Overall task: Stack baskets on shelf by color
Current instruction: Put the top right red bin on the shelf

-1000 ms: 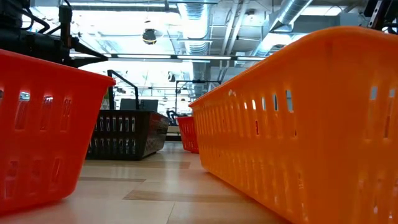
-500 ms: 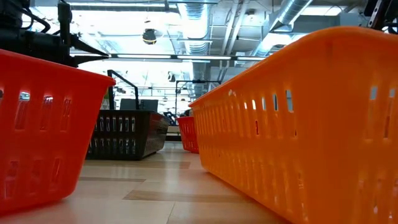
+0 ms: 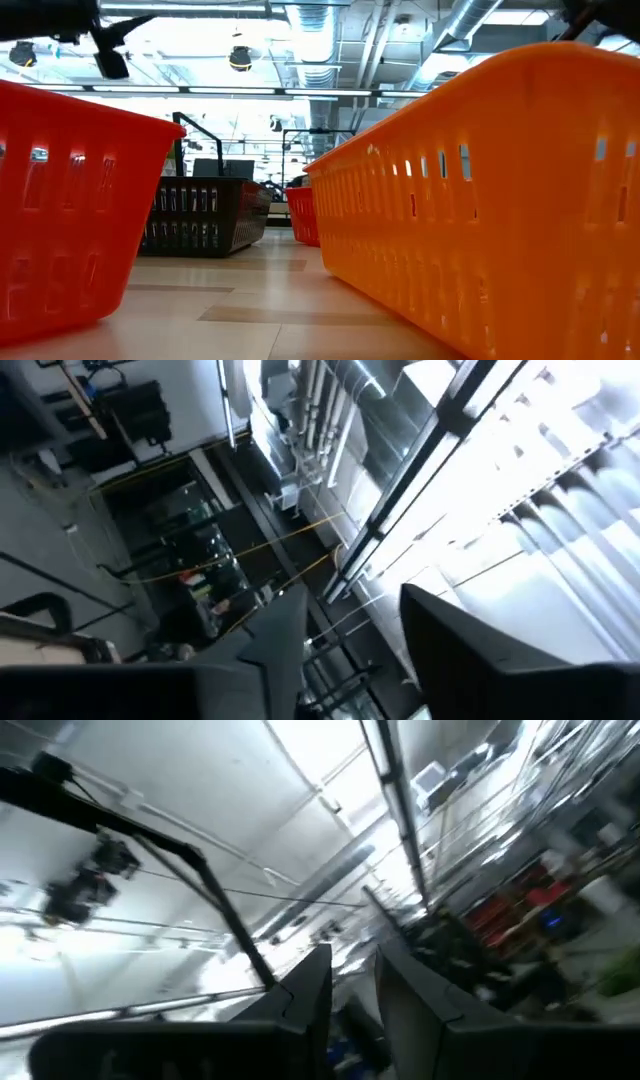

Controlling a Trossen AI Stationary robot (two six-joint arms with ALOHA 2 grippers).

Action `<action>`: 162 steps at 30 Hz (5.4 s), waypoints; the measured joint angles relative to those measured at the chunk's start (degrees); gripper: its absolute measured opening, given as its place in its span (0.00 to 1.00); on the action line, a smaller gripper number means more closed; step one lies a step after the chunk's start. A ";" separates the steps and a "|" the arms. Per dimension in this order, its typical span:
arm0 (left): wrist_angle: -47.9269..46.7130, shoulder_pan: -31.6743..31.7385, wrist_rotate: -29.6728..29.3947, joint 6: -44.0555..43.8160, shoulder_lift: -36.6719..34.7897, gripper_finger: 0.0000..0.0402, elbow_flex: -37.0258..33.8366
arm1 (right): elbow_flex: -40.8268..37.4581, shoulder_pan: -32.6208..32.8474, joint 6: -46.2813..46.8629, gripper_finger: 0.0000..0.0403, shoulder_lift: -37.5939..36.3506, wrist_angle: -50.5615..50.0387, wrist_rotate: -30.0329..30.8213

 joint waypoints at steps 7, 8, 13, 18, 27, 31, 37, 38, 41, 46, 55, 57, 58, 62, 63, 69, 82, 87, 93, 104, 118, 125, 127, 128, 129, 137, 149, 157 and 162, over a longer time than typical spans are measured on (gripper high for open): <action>-3.03 -0.02 9.50 1.33 12.03 0.56 11.35 | 8.93 0.00 -6.12 0.37 3.40 -13.18 6.20; -4.38 -0.01 11.15 1.35 14.69 0.57 13.67 | 10.67 0.00 -6.10 0.39 4.18 -17.54 6.93; -14.62 -0.02 21.12 3.99 29.81 0.58 27.31 | 21.20 0.00 -2.58 0.46 9.65 -40.84 8.24; -32.32 -0.02 27.89 9.08 44.48 0.58 42.64 | 29.95 0.00 0.53 0.46 15.57 -56.99 8.29; -57.18 -0.01 22.78 11.89 66.41 0.58 61.21 | 33.93 0.00 6.96 0.44 22.23 -74.57 8.28; -58.05 0.00 21.67 11.84 74.45 0.58 64.18 | 33.93 0.02 10.05 0.44 23.80 -80.01 8.28; -57.65 0.41 22.13 11.74 86.23 0.58 66.96 | 33.93 -0.02 13.51 0.44 24.34 -84.66 8.28; -57.88 0.68 22.15 11.22 88.11 0.58 67.24 | 33.93 -0.02 13.56 0.44 24.33 -85.00 8.28; -57.87 1.60 22.26 8.45 93.68 0.58 68.35 | 33.93 -0.02 13.64 0.42 24.28 -85.26 8.28; -58.24 2.71 26.60 5.88 102.20 0.58 70.52 | 33.93 0.00 13.59 0.41 24.26 -85.35 8.28; -66.67 1.39 23.57 7.87 111.26 0.55 74.94 | 33.93 0.02 13.57 0.41 24.26 -85.39 8.28; -66.30 0.81 22.01 8.45 111.86 0.54 75.09 | 33.93 0.01 13.53 0.40 24.26 -85.39 8.28; -66.11 0.69 21.74 8.58 111.99 0.53 75.11 | 33.93 0.02 13.49 0.40 24.26 -85.38 8.28; -66.26 0.45 21.63 8.34 112.09 0.48 75.09 | 33.93 0.02 13.48 0.40 24.26 -85.39 8.28; -66.34 0.46 21.49 8.16 112.09 0.46 75.09 | 33.93 0.02 13.48 0.40 24.26 -85.39 8.27; -66.38 0.46 22.10 7.13 112.09 0.24 75.09 | 33.93 0.02 13.48 0.40 24.26 -85.42 8.26; -64.00 0.63 21.28 0.26 112.07 0.06 75.07 | 33.93 0.02 13.06 0.40 24.26 -85.81 8.26; -62.81 0.63 26.08 -1.92 112.07 0.01 75.07 | 33.93 0.02 12.99 0.40 24.26 -86.01 8.26; -63.67 0.63 30.22 -4.78 112.05 0.01 77.42 | 33.93 0.01 13.00 0.40 24.26 -87.49 8.24; -77.42 3.36 18.41 -4.18 111.92 0.00 93.89 | 33.93 0.02 11.49 0.40 24.26 -87.69 8.24; -68.58 11.41 7.24 -7.81 111.89 0.00 95.98 | 33.93 0.02 11.36 0.40 24.26 -87.95 8.24; -63.25 12.79 7.47 -10.45 114.24 0.00 95.90 | 33.93 0.02 11.38 0.40 24.26 -87.98 8.24; -62.37 12.85 8.63 -11.77 116.05 0.00 95.88 | 33.93 0.02 11.38 0.40 24.24 -88.08 8.26; -61.40 12.89 10.72 -12.86 116.87 0.00 95.98 | 33.93 0.00 11.25 0.40 24.26 -88.05 8.26; -61.76 12.93 11.73 -13.25 117.73 0.00 95.98 | 33.93 0.01 10.78 0.40 24.29 -88.04 8.26; -59.78 12.84 12.71 -16.25 121.65 0.00 96.10 | 33.91 0.02 10.64 0.40 24.22 -88.07 8.30; -60.75 13.43 12.45 -18.31 123.22 0.01 95.96 | 33.91 0.02 10.60 0.40 24.24 -88.04 8.35; -62.27 13.55 12.40 -18.67 123.19 0.01 95.96 | 33.91 0.02 10.44 0.40 24.24 -88.04 8.39; -62.17 13.55 12.59 -18.86 123.15 0.01 95.97 | 33.91 0.02 10.31 0.40 24.22 -88.04 8.52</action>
